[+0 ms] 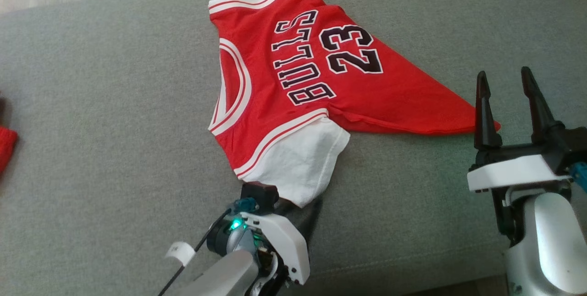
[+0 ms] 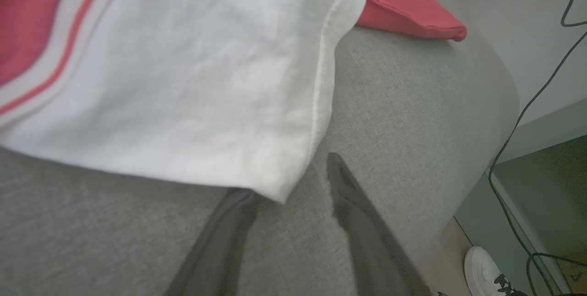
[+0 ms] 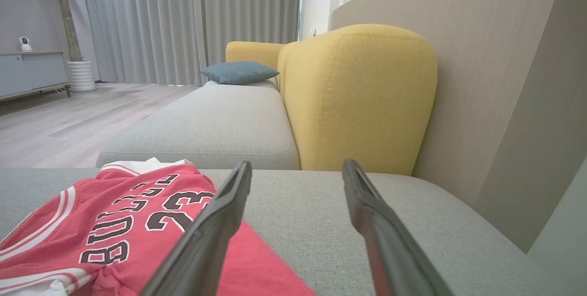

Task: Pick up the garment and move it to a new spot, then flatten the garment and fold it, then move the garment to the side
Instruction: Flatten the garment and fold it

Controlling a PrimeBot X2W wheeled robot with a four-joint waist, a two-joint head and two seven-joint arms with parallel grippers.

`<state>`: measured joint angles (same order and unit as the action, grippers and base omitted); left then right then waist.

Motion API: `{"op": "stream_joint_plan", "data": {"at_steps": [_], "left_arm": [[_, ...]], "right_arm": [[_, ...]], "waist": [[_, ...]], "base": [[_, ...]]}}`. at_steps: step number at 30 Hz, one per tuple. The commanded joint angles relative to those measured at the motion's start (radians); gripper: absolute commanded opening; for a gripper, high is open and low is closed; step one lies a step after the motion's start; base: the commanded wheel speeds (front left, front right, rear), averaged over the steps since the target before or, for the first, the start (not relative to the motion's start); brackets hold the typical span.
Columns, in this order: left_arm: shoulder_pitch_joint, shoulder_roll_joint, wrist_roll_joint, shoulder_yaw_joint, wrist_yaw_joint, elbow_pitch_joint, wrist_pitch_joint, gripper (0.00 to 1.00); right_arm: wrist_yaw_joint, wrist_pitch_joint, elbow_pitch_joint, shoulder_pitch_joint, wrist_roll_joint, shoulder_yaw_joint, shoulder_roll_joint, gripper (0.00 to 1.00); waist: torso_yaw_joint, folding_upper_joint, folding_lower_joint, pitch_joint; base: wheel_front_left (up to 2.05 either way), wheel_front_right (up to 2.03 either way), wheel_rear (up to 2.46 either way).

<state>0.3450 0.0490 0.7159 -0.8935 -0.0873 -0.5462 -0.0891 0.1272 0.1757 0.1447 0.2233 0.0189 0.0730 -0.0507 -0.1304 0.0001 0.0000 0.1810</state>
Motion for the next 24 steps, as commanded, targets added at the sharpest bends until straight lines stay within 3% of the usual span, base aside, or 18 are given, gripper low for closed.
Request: {"op": "stream_joint_plan", "data": {"at_steps": [1, 2, 7, 14, 19, 24], "left_arm": [[0.035, 0.001, 0.009, 0.013, 0.002, 0.013, -0.009, 0.12], [0.040, 0.001, 0.013, 0.005, 0.002, 0.008, -0.014, 0.00], [0.057, 0.001, 0.038, 0.017, -0.026, -0.010, -0.091, 0.00], [0.062, 0.009, 0.032, 0.114, -0.072, 0.008, -0.166, 0.00], [0.032, 0.027, -0.039, 0.239, -0.104, 0.120, -0.172, 0.00], [-0.012, 0.027, -0.107, 0.307, -0.104, 0.188, -0.172, 0.00]], "right_arm": [[0.003, 0.000, -0.027, 0.047, 0.004, -0.022, 0.000, 1.00], [0.003, 0.000, -0.025, 0.047, 0.005, -0.022, 0.000, 1.00], [0.003, -0.001, -0.014, 0.034, 0.011, -0.008, 0.000, 1.00], [0.003, -0.007, 0.006, 0.010, 0.025, -0.001, 0.000, 1.00], [0.003, -0.019, 0.023, -0.010, 0.034, -0.010, 0.000, 1.00], [0.003, -0.030, 0.032, -0.030, 0.036, -0.018, 0.000, 1.00]], "waist": [[-0.002, -0.0001, 0.0000, -0.001], [-0.003, -0.0001, 0.0000, -0.002], [0.006, -0.0001, 0.0000, -0.014], [0.041, -0.0001, 0.0000, -0.044], [0.070, -0.0001, 0.0000, -0.055], [0.084, -0.0001, 0.0000, -0.054]], "base": [[0.00, 0.00, 0.00], [0.00, 0.00, 0.00], [0.00, 0.00, 0.00], [0.00, 0.00, 0.00], [0.00, 0.00, 0.00], [0.00, 0.00, 0.00]]}}
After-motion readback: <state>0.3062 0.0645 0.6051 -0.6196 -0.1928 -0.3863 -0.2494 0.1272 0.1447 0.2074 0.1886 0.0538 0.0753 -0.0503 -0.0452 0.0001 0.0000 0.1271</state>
